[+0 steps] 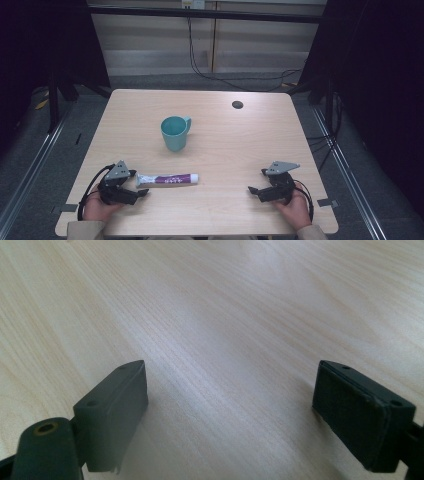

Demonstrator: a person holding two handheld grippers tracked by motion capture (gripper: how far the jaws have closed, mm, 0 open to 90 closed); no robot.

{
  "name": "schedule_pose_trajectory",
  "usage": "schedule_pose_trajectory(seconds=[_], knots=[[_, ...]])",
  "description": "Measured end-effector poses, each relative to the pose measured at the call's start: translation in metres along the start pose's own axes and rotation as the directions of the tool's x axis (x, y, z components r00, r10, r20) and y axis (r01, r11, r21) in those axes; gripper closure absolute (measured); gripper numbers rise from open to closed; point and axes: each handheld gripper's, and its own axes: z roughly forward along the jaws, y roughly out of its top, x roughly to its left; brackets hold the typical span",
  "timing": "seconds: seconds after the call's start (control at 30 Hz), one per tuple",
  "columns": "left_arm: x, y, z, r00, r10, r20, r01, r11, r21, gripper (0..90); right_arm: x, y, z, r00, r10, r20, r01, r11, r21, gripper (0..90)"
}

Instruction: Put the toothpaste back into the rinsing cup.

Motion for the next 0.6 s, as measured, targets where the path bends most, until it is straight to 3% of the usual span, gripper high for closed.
schedule_pose_trajectory(seconds=[0.1, 0.27, 0.37, 0.43, 0.5, 0.57, 0.6], knots=[[-0.001, 0.006, 0.0, 0.9999, -0.009, -0.005, 0.009, 0.9989, 0.046, 16.4, 0.0, 0.0, 0.0, 1.0, 0.0, 0.0, 0.0, 1.0, 0.0, 13.8], [-0.003, 0.018, -0.001, 0.9996, 0.027, 0.003, -0.027, 0.9898, 0.14, 22.0, 0.0, 0.0, 0.0, 1.0, -0.001, -0.002, 0.001, 1.0, -0.001, 13.8], [-0.006, 0.032, -0.002, 0.9961, 0.088, 0.008, -0.088, 0.9732, 0.212, 24.0, 0.0, 0.0, 0.0, 1.0, 0.0, -0.001, 0.0, 1.0, 0.0, 13.8], [-0.006, 0.04, -0.002, 0.9941, 0.106, 0.022, -0.108, 0.9629, 0.247, 25.5, 0.0, 0.0, 0.0, 1.0, 0.0, -0.002, 0.0, 1.0, -0.001, 13.9], [-0.005, 0.049, 0.001, 0.9911, 0.125, 0.045, -0.133, 0.9447, 0.3, 26.1, 0.0, 0.0, 0.0, 1.0, 0.0, -0.002, 0.0, 1.0, -0.001, 13.9], [-0.008, 0.059, 0.005, 0.984, 0.169, 0.055, -0.178, 0.9161, 0.359, 26.4, 0.0, 0.0, 0.0, 1.0, 0.0, -0.002, 0.0, 1.0, -0.001, 13.9], [-0.008, 0.061, 0.007, 0.9825, 0.177, 0.059, -0.186, 0.9084, 0.375, 26.5, 0.0, 0.0, 0.0, 1.0, 0.0, -0.002, 0.0, 1.0, -0.001, 13.9]])
